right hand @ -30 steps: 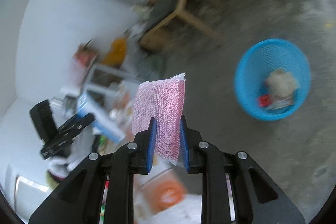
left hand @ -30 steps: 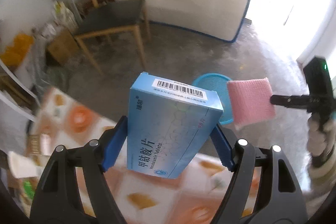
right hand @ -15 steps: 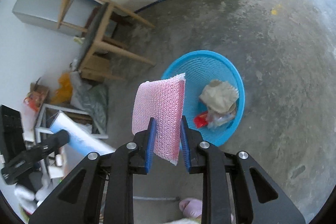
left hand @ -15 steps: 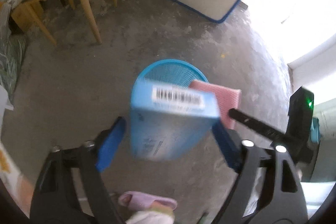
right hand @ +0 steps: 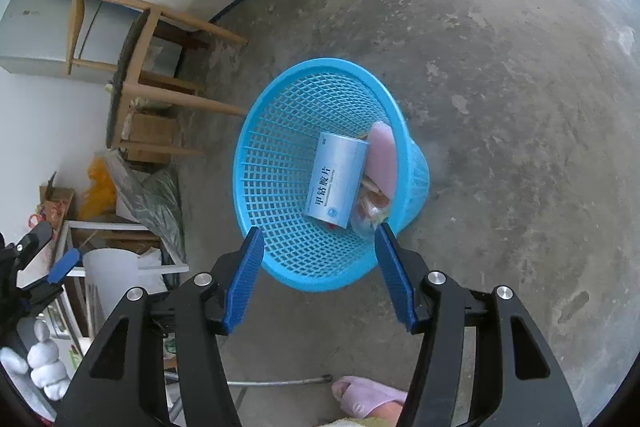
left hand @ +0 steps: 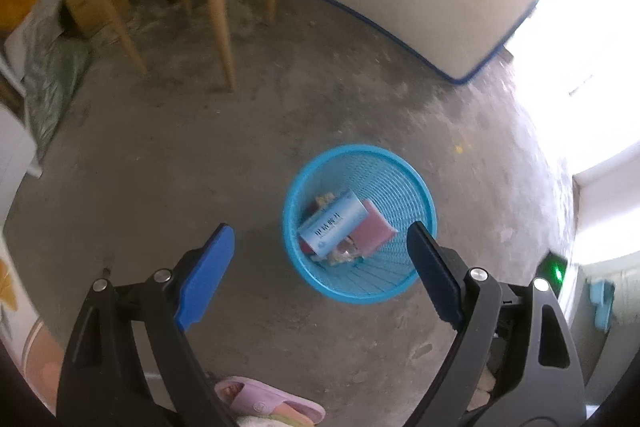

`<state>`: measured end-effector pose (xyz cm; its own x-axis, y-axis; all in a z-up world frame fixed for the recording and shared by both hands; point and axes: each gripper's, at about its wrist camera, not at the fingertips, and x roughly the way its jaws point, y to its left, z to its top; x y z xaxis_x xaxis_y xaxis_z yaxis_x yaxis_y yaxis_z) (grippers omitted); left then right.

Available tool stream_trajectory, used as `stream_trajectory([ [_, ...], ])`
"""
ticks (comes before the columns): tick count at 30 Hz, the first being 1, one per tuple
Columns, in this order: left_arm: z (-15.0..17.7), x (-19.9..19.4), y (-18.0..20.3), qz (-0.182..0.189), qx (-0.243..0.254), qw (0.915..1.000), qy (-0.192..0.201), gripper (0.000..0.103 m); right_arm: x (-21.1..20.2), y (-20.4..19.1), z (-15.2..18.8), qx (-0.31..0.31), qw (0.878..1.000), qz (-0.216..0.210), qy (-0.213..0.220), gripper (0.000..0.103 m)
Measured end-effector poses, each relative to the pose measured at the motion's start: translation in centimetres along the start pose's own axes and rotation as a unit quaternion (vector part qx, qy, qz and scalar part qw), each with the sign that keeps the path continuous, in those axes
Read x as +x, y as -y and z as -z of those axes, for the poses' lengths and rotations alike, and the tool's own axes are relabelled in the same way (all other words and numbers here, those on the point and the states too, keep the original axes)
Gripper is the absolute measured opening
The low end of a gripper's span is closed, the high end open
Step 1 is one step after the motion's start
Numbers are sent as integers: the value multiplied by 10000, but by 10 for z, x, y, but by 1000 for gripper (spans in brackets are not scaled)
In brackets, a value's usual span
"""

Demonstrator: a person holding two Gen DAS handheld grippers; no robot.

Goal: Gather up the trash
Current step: 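Move both open tools back over the table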

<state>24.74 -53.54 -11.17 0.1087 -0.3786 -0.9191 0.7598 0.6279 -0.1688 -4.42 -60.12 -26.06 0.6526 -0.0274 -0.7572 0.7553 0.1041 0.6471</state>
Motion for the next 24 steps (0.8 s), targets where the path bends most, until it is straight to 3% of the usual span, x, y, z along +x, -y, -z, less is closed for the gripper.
stream_trajectory([
  [9, 10, -68, 7, -534, -240, 9981, -173, 84, -42, -19, 20, -304, 9990, -299, 114, 57],
  [11, 15, -88, 6, -513, -503, 9971, -250, 84, -47, -22, 26, -355, 9991, -225, 70, 57],
  [13, 23, -111, 1, -268, -840, 9960, -147, 84, -55, -24, 35, -428, 9990, -148, 53, 57],
  [17, 41, -150, -23, 247, -1608, 9867, -12, 84, -78, -21, 51, -520, 9986, -20, 99, 57],
  [20, 51, -169, -51, 78, -1894, 9819, -35, 84, -101, -19, 58, -570, 9980, 90, 252, 57],
  [24, 64, -227, -96, -196, -2040, 9777, 449, 84, -135, -32, 68, -754, 9960, 34, 488, 57],
])
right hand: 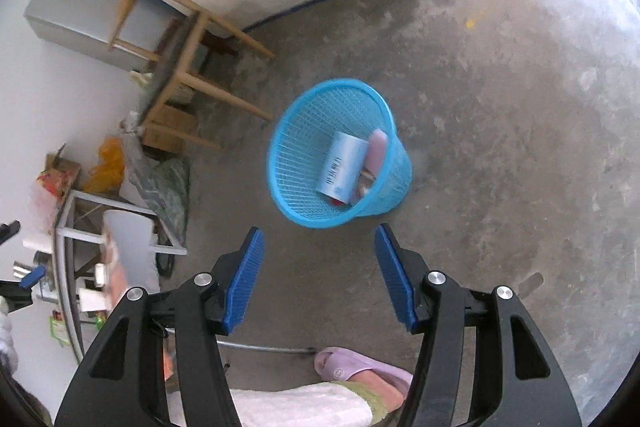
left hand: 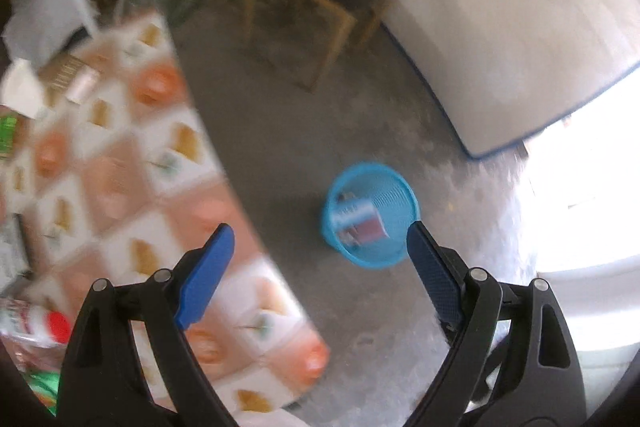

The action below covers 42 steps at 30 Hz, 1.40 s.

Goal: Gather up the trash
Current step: 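Move both open tools back over the table, then grasp the green snack bag with the left tool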

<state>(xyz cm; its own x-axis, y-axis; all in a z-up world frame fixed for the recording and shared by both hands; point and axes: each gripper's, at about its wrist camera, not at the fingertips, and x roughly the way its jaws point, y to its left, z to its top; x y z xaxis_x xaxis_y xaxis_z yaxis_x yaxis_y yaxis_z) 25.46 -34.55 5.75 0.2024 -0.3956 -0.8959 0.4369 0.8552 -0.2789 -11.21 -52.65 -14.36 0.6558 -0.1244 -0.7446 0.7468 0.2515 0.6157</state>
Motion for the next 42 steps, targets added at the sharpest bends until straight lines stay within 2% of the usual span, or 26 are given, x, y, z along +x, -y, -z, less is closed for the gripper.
stream_trajectory([
  [4, 14, -82, -58, 44, 133, 9976, 674, 84, -39, -37, 13, -436, 9984, -284, 203, 57],
  [7, 37, -139, -96, -145, 254, 9920, 1230, 84, -61, -73, 31, -946, 9939, -531, 182, 57],
  [8, 57, -164, -114, -260, 355, 9876, 1510, 84, -66, -84, 37, -1104, 9919, -605, 144, 57],
  [10, 85, -188, -135, -466, 570, 9813, 1779, 85, -73, -112, 52, -1502, 9852, -830, -43, 60],
  [12, 131, -212, -163, -783, 591, 9700, 2225, 87, -77, -137, 66, -1763, 9785, -1044, -241, 64],
  [13, 146, -219, -174, -817, 516, 9675, 2337, 88, -77, -152, 76, -1944, 9726, -1216, -382, 65],
  [16, 206, -232, -221, -911, -161, 9615, 2587, 88, -76, -183, 99, -2255, 9587, -1572, -735, 70],
  [18, 248, -237, -250, -1110, -672, 9508, 2812, 88, -74, -210, 121, -2543, 9429, -1866, -1070, 71],
  [19, 272, -237, -262, -1322, -877, 9436, 2908, 88, -73, -221, 132, -2674, 9357, -1953, -1219, 71],
  [21, 303, -236, -279, -1532, -1062, 9364, 2974, 88, -73, -241, 156, -2910, 9195, -2174, -1503, 71],
  [24, 344, -238, -302, -1567, -1278, 9353, 2903, 88, -68, -264, 190, -3216, 8967, -2346, -1937, 71],
  [27, 373, -239, -315, -1579, -1408, 9308, 2980, 88, -56, -284, 231, -3470, 8708, -2426, -2501, 71],
  [29, 380, -233, -319, -1529, -1418, 9307, 3005, 88, -49, -291, 255, -3564, 8581, -2415, -2798, 71],
  [32, 386, -217, -324, -1375, -1390, 9352, 2952, 88, -35, -297, 286, -3673, 8441, -2249, -3193, 71],
  [36, 387, -198, -324, -1176, -1282, 9435, 2820, 88, -28, -304, 305, -3833, 8371, -2039, -3329, 71],
  [40, 382, -184, -329, -1161, -1152, 9476, 2743, 84, -18, -306, 309, -3808, 8419, -1851, -3345, 71],
  [42, 379, -179, -332, -1121, -1110, 9493, 2720, 78, -14, -306, 310, -3793, 8438, -1760, -3364, 71],
])
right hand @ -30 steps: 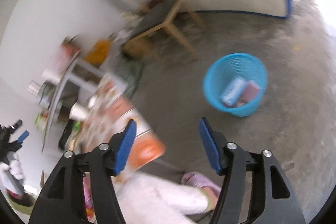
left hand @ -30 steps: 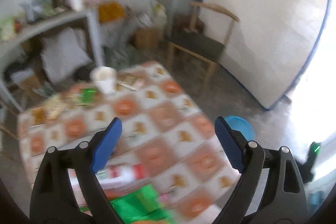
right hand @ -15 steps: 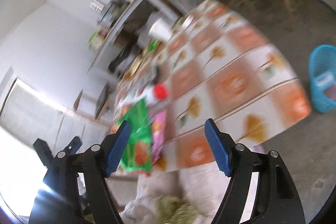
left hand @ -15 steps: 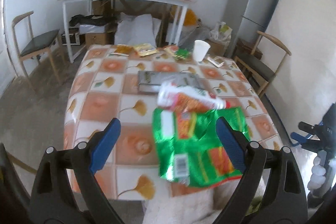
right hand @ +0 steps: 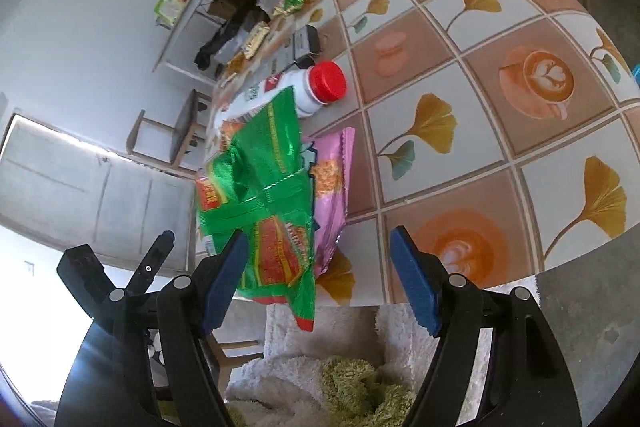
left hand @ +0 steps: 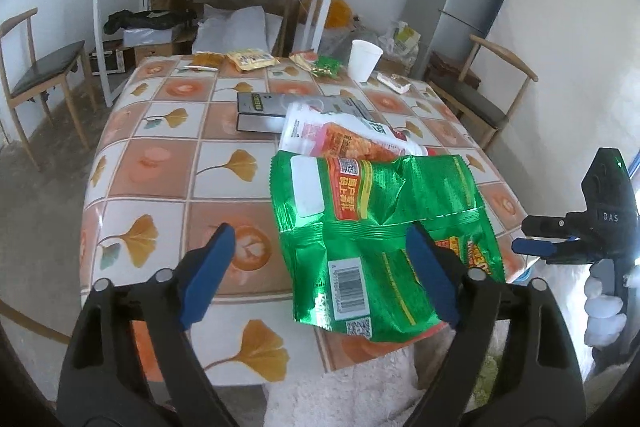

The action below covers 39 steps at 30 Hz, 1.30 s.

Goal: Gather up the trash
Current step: 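Grasp the green snack bag with the left tool, then grasp the white bottle by its red cap with the right tool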

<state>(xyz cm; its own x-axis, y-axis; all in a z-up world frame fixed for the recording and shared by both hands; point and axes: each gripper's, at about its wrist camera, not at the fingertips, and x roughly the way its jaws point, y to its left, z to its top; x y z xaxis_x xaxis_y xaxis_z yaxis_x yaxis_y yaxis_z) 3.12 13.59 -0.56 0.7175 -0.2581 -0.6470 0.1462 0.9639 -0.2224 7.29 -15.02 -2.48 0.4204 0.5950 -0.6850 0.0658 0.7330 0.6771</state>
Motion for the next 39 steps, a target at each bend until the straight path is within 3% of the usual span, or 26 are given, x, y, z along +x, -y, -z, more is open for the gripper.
stream_trajectory([
  [6, -8, 7, -5, 217, -64, 9997, 88, 73, 13, -2, -12, 90, 9999, 143, -10, 71],
  [12, -31, 6, -22, 191, -262, 9987, 396, 73, 8, -8, -34, 118, 9996, 169, 196, 71],
  [21, -75, 30, -59, 386, -1022, 9933, 365, 68, 6, -7, -78, 501, 9979, -250, 318, 71],
  [25, -91, 57, -75, 428, -1327, 9902, 67, 63, 18, -4, -92, 648, 9971, -375, 139, 71],
  [32, -96, 97, -80, 854, -1666, 9811, -494, 51, 48, 7, -117, 946, 9941, -465, -238, 71],
  [39, -101, 131, -61, 1403, -1661, 9681, -1245, 49, 71, -5, -146, 608, 9967, -363, -404, 71],
])
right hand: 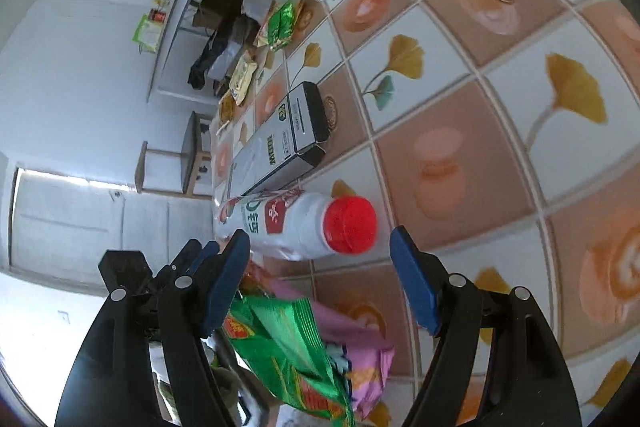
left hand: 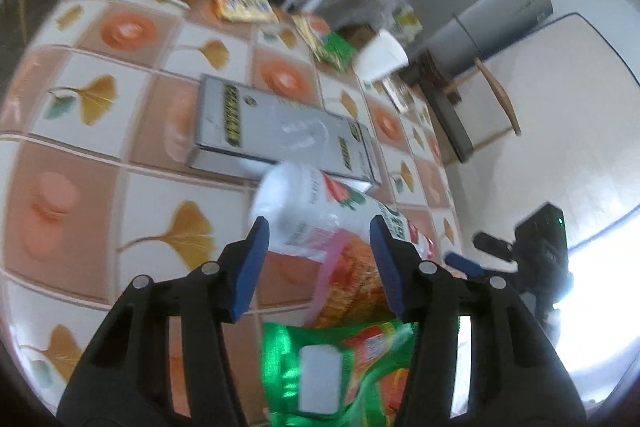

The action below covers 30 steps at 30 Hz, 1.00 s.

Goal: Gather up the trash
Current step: 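Grasp the white bottle by its red cap with the right tool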

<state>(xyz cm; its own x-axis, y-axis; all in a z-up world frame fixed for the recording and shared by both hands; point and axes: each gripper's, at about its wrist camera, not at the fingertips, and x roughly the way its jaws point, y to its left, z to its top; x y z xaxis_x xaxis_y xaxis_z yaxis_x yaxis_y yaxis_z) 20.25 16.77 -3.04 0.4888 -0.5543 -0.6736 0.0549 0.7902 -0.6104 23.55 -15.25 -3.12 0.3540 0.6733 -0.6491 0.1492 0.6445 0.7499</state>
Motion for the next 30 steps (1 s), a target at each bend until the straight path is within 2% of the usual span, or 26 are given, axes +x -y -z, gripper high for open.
stream_trajectory([
  [7, -12, 25, 28, 169, 308, 9981, -502, 48, 21, -5, -14, -95, 9997, -67, -236, 71],
  [14, -21, 54, 83, 167, 1136, 9888, -956, 48, 11, 13, -11, 153, 9995, -181, -186, 71],
  [18, -24, 52, 95, -25, 1389, 9863, -895, 52, -5, 29, -6, 386, 9991, -197, -34, 71],
  [21, -26, 41, 81, -242, 1164, 9904, -709, 59, -10, 35, -6, 443, 9989, -183, 10, 71],
  [23, -29, 29, 67, -454, 935, 9937, -431, 62, -8, 38, -6, 491, 9984, -262, -34, 71],
  [26, -35, 24, 49, -817, 688, 9940, -218, 67, 2, 38, -5, 526, 9975, -435, -169, 71],
  [28, -38, 29, 42, -881, 609, 9938, -301, 67, 8, 36, -3, 511, 9971, -506, -242, 71],
  [30, -41, 44, 32, -870, 415, 9937, -567, 67, 16, 35, -1, 520, 9959, -651, -339, 71],
])
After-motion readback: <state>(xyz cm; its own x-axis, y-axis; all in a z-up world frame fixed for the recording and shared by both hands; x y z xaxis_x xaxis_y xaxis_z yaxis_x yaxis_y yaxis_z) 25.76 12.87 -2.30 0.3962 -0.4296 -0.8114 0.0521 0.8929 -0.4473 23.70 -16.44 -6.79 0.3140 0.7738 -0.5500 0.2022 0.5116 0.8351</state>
